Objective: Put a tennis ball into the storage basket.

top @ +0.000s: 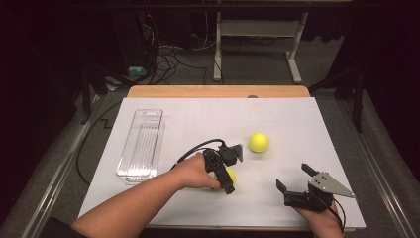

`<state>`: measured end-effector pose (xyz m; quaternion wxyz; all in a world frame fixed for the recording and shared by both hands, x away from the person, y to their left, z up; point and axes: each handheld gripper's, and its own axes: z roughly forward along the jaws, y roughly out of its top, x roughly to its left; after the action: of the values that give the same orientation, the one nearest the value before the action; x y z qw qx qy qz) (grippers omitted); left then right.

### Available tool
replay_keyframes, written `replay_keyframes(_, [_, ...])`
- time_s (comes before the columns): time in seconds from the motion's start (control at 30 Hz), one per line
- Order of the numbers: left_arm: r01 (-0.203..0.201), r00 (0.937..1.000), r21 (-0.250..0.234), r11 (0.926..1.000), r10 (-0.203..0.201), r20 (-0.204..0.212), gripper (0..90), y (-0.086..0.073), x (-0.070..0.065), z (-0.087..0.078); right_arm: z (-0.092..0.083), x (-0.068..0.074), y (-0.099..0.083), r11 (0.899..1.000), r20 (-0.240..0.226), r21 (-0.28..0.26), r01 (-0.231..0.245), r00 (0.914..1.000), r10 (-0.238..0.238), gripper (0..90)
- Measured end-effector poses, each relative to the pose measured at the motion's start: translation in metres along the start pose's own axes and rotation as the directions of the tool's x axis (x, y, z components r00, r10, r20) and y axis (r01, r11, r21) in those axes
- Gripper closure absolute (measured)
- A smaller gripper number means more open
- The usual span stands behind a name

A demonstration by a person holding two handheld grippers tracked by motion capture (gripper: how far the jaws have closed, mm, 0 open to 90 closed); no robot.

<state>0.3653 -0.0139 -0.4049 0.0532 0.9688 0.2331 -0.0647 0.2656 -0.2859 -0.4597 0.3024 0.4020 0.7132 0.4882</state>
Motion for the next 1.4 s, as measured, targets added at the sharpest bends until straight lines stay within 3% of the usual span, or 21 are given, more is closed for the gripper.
replay_keyframes(0.23, [0.007, 1.0000, 0.017, 0.9998, -0.007, 0.004, 3.8, 0.006, 0.002, 0.008, 0.000, 0.000, 0.000, 1.000, -0.001, 0.000, 0.000, 1.0000, 0.000, 0.0])
replay_keyframes(0.5, [0.011, 0.9999, -0.012, 0.9999, -0.011, 0.013, 25.5, 0.003, 0.008, 0.001, 0.001, 0.000, 0.000, 1.000, -0.001, 0.000, 0.001, 1.0000, -0.001, 0.0])
replay_keyframes(0.63, [0.022, 0.9997, -0.023, 0.9995, -0.022, -0.012, 26.4, 0.001, 0.006, 0.000, 0.001, 0.000, 0.000, 1.000, -0.001, 0.001, 0.002, 1.0000, -0.002, 0.0])
replay_keyframes(0.83, [0.021, 0.9998, -0.010, 0.9997, -0.021, 0.000, 26.5, -0.003, 0.009, -0.006, 0.000, 0.000, -0.001, 1.000, 0.000, 0.004, -0.001, 1.0000, 0.001, 0.0])
replay_keyframes(1.07, [0.087, 0.9961, -0.039, 0.9955, -0.086, 0.021, 26.5, -0.025, 0.023, -0.033, 0.000, 0.000, -0.001, 1.000, 0.002, 0.002, 0.000, 1.0000, 0.000, 0.0])
replay_keyframes(1.4, [0.146, 0.9892, -0.039, 0.9885, -0.146, -0.004, 26.5, -0.057, 0.044, -0.064, 0.001, 0.001, -0.001, 1.000, 0.000, 0.007, 0.000, 1.0000, 0.000, 0.0])
